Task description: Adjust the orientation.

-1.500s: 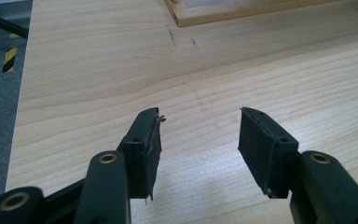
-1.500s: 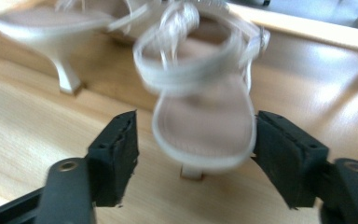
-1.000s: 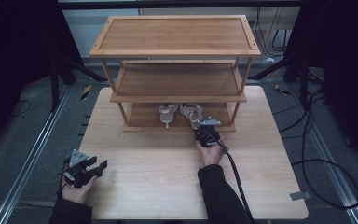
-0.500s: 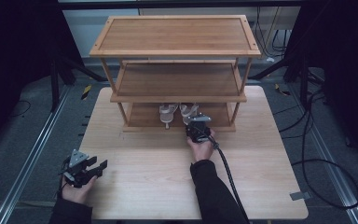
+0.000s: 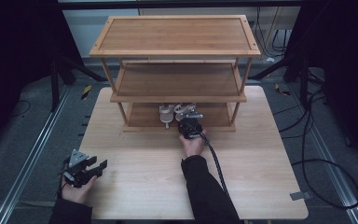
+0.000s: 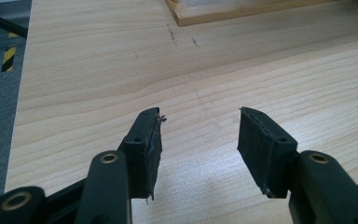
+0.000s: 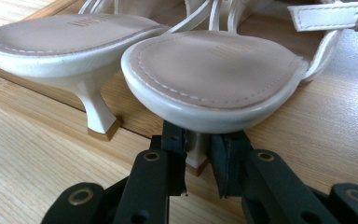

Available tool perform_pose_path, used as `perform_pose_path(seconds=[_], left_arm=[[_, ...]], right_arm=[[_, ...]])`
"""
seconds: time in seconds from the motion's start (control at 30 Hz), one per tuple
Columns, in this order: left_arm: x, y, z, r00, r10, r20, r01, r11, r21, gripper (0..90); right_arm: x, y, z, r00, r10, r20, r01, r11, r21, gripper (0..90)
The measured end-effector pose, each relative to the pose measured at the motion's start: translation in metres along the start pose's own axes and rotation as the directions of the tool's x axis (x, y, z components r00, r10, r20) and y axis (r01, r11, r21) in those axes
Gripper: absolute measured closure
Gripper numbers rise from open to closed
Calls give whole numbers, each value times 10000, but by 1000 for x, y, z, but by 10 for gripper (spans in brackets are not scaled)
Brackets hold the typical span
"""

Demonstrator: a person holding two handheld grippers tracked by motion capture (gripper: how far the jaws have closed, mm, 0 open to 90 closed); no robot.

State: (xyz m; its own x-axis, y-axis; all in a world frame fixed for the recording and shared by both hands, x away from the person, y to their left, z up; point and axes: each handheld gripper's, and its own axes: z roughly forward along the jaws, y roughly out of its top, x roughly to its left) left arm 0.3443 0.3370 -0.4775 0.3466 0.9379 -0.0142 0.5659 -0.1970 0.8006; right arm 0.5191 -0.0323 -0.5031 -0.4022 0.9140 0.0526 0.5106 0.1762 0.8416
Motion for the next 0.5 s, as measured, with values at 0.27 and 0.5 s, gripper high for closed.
perform_pose_path(seconds=[0.27,0.5], left_arm=[[0,1,1,10000,-34,-2,34,10000,-2,479],[-1,1,0,10000,-16,-61,16,10000,-16,477]], right_arm=[[-1,2,-7,9997,-166,163,168,9998,-142,631],[-8,0,-31,9996,-293,-37,292,9989,-364,499]])
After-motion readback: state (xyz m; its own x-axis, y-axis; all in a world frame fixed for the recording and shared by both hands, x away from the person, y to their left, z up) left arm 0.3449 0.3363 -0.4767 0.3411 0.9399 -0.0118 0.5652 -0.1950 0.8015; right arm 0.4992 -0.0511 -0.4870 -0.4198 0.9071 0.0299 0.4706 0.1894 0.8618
